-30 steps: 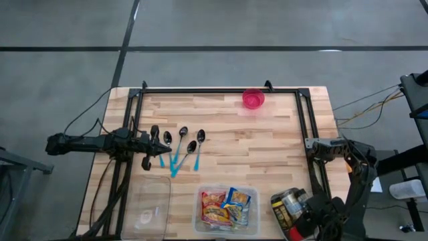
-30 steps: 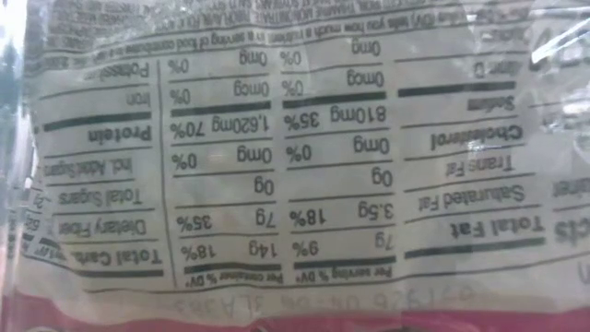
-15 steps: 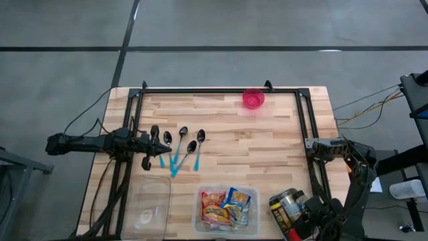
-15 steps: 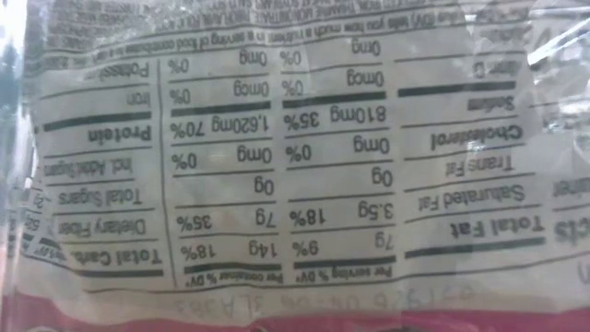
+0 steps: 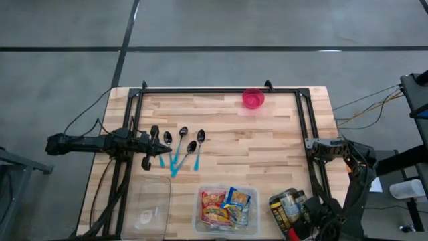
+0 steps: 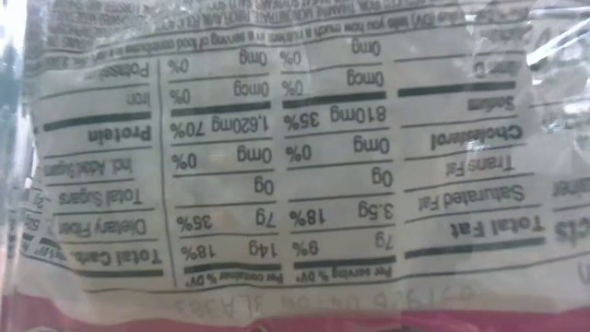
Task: Pick & Place Food Item
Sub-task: Put the blue spoon into the transparent bin
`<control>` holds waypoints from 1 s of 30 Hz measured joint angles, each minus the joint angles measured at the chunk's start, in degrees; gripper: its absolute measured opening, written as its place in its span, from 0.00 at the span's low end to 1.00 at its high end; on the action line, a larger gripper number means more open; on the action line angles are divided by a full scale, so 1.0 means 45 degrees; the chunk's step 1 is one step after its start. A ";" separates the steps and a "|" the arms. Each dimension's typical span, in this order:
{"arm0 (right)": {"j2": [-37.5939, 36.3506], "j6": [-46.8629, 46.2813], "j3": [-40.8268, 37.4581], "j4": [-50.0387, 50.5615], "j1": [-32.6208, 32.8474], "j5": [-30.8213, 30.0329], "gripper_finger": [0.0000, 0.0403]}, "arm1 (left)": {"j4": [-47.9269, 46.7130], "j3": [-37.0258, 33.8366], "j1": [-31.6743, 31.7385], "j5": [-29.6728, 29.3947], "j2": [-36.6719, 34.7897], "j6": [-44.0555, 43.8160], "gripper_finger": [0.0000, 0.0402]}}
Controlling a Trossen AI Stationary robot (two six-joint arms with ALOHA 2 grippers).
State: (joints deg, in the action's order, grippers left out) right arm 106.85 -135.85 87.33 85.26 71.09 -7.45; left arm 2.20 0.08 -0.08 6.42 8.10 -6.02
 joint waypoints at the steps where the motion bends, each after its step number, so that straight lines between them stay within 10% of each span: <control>1: 0.0000 0.0000 0.0000 0.0004 0.0000 0.0009 0.76 | 0.0000 -0.0003 0.0000 0.0000 0.0000 0.0000 0.00; 10: -0.0018 0.0000 0.0000 0.0009 0.0000 0.0042 0.94 | 0.0000 -0.0002 0.0000 0.0000 0.0000 0.0000 0.00; 30: -0.0736 0.0647 0.0083 0.1053 0.0000 0.0088 0.95 | 0.0005 -0.0005 -0.0001 0.0000 0.0000 0.0000 0.00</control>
State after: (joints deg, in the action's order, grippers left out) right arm 103.53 -132.94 87.70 90.00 71.09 -7.05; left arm 2.22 0.05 -0.08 6.42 8.10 -6.02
